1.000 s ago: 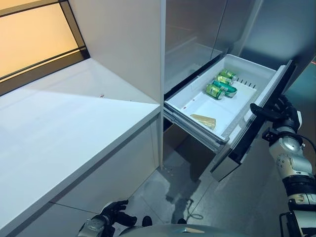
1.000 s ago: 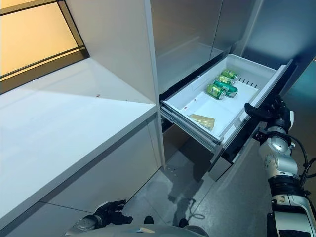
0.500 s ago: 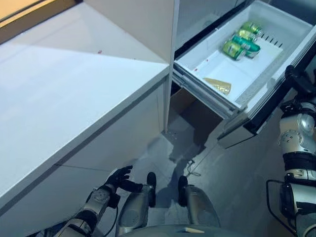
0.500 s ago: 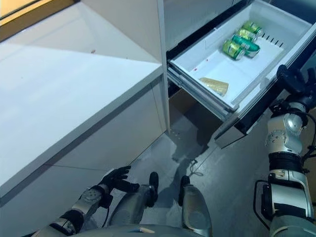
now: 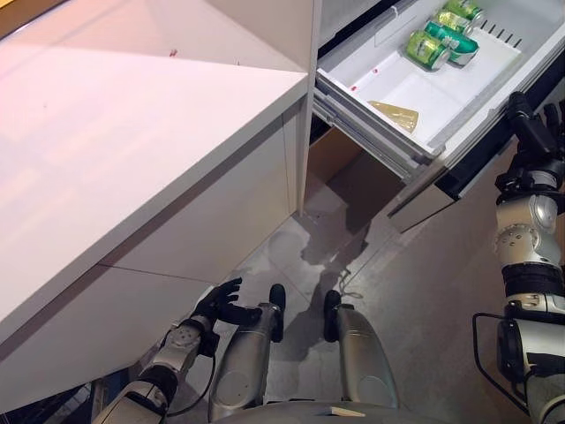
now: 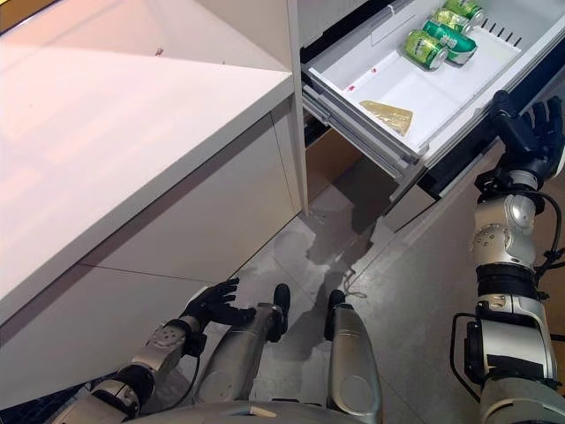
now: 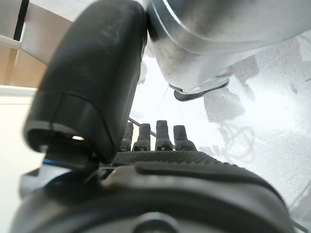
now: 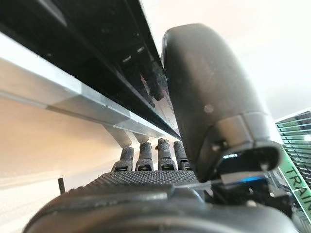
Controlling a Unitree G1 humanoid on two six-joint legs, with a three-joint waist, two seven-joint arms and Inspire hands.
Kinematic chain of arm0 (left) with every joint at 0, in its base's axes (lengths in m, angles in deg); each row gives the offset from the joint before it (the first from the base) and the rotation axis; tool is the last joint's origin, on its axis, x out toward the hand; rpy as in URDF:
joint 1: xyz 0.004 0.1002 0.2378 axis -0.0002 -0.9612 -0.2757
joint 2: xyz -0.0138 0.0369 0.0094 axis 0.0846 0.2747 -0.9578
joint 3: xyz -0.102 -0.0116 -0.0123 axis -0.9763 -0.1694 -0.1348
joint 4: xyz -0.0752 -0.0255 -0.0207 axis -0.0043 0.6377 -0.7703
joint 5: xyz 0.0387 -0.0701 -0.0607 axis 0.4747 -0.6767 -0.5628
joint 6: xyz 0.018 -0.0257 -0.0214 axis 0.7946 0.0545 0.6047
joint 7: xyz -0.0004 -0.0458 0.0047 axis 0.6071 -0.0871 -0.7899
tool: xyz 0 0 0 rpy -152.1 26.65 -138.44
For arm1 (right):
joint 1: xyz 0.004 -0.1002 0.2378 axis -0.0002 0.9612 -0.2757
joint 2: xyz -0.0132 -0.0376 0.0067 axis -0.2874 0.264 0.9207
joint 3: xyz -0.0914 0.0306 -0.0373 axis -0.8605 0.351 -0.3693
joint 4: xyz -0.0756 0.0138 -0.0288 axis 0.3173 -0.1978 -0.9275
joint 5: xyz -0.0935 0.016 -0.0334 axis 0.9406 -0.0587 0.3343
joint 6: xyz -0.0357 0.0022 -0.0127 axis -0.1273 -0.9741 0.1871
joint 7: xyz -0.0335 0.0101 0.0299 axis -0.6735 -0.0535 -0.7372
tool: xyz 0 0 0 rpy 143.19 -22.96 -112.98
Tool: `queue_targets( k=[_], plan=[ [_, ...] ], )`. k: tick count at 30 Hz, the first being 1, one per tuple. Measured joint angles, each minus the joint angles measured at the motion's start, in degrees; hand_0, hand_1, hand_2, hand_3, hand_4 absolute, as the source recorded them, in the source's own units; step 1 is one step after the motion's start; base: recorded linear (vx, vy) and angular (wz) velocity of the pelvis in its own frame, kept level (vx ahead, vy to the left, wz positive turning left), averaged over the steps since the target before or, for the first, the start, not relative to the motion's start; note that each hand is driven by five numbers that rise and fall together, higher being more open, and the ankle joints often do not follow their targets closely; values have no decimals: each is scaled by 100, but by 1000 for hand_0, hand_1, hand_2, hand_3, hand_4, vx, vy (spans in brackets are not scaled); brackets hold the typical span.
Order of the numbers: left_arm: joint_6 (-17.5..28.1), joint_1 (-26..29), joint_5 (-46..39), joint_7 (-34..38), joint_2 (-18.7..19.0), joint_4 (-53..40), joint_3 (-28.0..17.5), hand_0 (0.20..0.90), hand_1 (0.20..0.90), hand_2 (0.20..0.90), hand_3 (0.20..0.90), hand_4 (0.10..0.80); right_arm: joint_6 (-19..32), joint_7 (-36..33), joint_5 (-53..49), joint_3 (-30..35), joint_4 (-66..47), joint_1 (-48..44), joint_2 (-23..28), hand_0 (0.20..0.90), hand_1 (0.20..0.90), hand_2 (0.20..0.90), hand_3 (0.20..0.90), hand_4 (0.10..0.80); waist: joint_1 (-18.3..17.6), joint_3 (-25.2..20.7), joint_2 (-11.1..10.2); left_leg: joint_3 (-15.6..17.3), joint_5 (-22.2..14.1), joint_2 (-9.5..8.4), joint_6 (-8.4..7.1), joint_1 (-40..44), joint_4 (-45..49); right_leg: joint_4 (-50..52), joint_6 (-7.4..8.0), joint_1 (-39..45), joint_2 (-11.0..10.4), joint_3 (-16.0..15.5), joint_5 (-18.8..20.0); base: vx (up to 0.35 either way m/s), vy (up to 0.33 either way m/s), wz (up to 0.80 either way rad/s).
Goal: Put drinks into fridge and close the fridge
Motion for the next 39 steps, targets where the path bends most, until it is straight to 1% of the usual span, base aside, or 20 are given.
queue_targets(
  k=[2,4,5,7,9,10,11,12,15,17,20,24,27,28,32,35,39],
  plan=[
    [0,-1,0,0,-35,1,0,900,900,900,900,800,-16,100,11,-73,0,-37,16,900,900,900,900,800,4,0,0,-127,4,-70,-7,10,-63,-27,-30,9,-11,-57,18,74,2,10],
    [-2,-5,1,2,-67,4,2,900,900,900,900,800,-35,251,11,-176,0,-41,10,900,900,900,900,800,28,2,2,-235,42,-78,-65,52,-93,-50,-58,69,-8,-136,37,81,-7,6],
    [-2,-19,2,2,-83,12,3,900,900,900,900,800,-52,299,11,-268,0,-41,13,900,900,900,900,800,44,1,2,-261,50,-78,-76,99,-129,-87,-62,127,-5,-186,40,77,-4,6],
    [-2,-37,4,1,-111,16,7,900,900,900,900,800,-130,408,11,-352,0,-43,7,900,900,900,900,800,69,9,18,-385,50,-75,-78,178,-151,-187,-117,264,-6,-298,75,77,-4,8],
    [-4,-63,7,-1,-172,16,10,900,900,900,900,800,-172,435,11,-490,0,-69,17,900,900,900,900,800,135,17,33,-490,58,-83,-90,294,-249,-281,-123,403,-23,-432,79,75,-7,15],
    [-3,-83,7,-4,-179,16,10,900,900,900,900,800,-199,480,11,-511,0,-77,-1,900,900,900,900,800,144,21,39,-527,72,-82,-111,342,-297,-330,-138,470,-19,-477,81,87,-11,26],
    [-3,-97,8,-9,-192,17,11,900,900,900,900,800,-269,540,11,-526,0,-97,-3,900,900,900,900,800,175,22,42,-581,122,-78,-188,414,-384,-371,-183,550,-24,-555,70,89,-15,27],
    [-3,-112,9,-18,-201,16,13,900,900,900,900,800,-307,547,12,-571,0,-112,-3,900,900,900,900,800,195,23,44,-632,140,-77,-213,476,-455,-423,-202,625,-21,-606,61,87,-16,27],
    [3,-166,9,-47,-227,12,9,900,900,900,900,800,-414,547,16,-703,9,-172,9,900,900,900,900,800,317,34,64,-746,159,-69,-231,688,-653,-583,-245,869,-24,-762,34,75,-11,24],
    [3,-174,11,-52,-226,11,9,900,900,900,900,800,-470,562,22,-747,9,-208,7,900,900,900,900,800,393,44,115,-865,251,-64,-317,804,-763,-668,-286,1036,-20,-905,3,59,-10,28],
    [21,-181,13,-60,-224,12,-4,900,900,900,900,800,-541,577,82,-889,9,-257,4,900,900,900,900,800,519,51,140,-1024,360,-74,-349,930,-979,-788,-301,1198,-31,-1076,-12,65,-17,29],
    [27,-187,30,-94,-225,33,-11,900,900,900,900,800,-766,688,129,-1151,11,-330,-22,900,900,900,900,800,672,55,158,-1156,426,-73,-388,1146,-1216,-996,-291,1461,-23,-1203,-21,70,-16,20],
    [39,-194,160,-98,-204,62,-30,900,900,900,900,800,-931,960,145,-1484,13,-351,-69,900,900,900,900,800,838,51,172,-1262,442,-68,-387,1332,-1381,-1151,-269,1672,-5,-1262,-39,56,-27,19],
    [37,-245,201,-96,-168,73,-76,900,900,900,900,800,-880,823,145,-1444,36,-322,-248,900,900,900,900,800,821,53,163,-1297,443,-69,-381,1383,-1433,-1211,-266,1748,-7,-1307,-38,36,-31,14],
    [-12,-325,444,-98,-44,144,-113,900,900,900,900,800,-904,821,152,-1440,44,-318,-245,900,900,900,900,800,808,50,171,-1286,428,-70,-386,1441,-1516,-1248,-255,1793,-20,-1311,-39,9,-43,2],
    [-20,-567,555,-121,70,170,-114,900,900,900,900,800,-910,816,251,-1440,44,-318,-242,900,900,900,900,800,787,49,170,-1286,430,-60,-382,1455,-1538,-1284,-254,1805,-8,-1314,-37,-17,-55,0],
    [-69,-776,686,-131,83,169,-116,900,900,900,900,800,-977,814,253,-1441,44,-311,-238,900,900,900,900,800,757,44,159,-1271,488,-37,-337,1591,-1656,-1365,-253,1915,3,-1312,-36,-33,-45,0]
  ],
)
